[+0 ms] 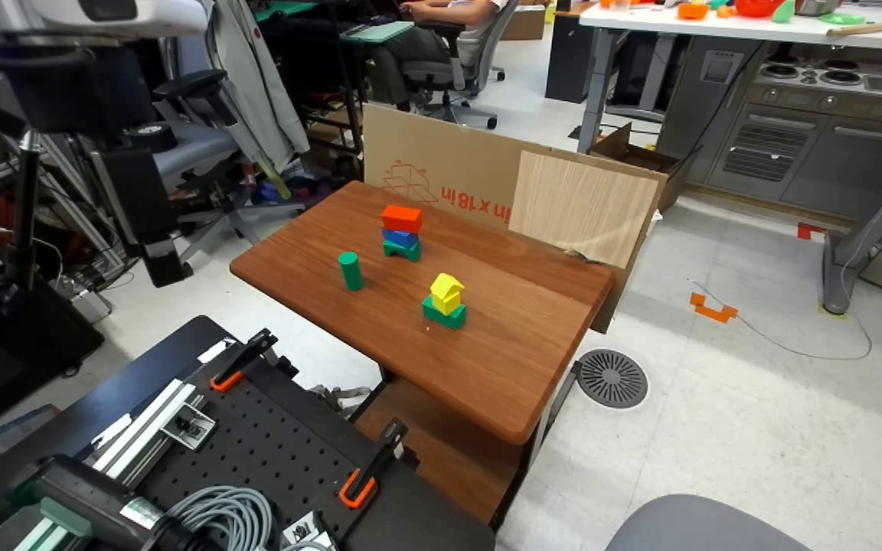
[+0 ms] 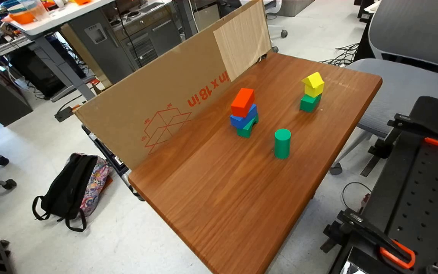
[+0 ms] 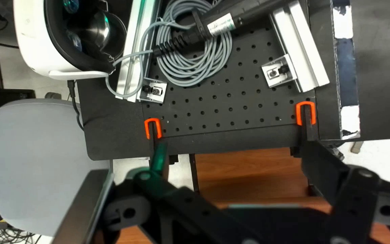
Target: Move the green cylinder to the right side of the table
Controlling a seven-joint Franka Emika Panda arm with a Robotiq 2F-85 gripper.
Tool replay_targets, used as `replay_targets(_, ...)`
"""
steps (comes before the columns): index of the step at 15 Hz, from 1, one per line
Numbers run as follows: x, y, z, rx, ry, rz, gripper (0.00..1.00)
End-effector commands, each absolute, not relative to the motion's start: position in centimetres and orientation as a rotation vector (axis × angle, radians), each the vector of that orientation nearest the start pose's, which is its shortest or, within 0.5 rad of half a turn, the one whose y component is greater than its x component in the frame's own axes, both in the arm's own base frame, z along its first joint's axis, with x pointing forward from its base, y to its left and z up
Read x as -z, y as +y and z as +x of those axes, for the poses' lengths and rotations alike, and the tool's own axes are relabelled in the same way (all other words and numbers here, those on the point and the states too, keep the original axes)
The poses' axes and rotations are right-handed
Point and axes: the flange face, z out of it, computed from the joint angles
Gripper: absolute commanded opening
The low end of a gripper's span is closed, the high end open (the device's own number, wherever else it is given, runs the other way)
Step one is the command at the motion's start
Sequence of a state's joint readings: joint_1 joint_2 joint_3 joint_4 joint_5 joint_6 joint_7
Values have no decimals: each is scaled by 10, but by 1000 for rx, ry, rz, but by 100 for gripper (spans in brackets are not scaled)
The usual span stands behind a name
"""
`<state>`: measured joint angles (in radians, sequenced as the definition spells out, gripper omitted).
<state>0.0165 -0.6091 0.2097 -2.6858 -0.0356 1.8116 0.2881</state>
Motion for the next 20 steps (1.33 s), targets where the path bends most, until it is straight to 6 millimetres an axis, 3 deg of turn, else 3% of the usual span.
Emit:
replay_targets(1,-357,69,349,-354,220,-3320,100)
replay_targets(10,-245,96,416,-248,233,-3298,100)
replay_targets(20,-195,125,480,-202,165,-3305,100)
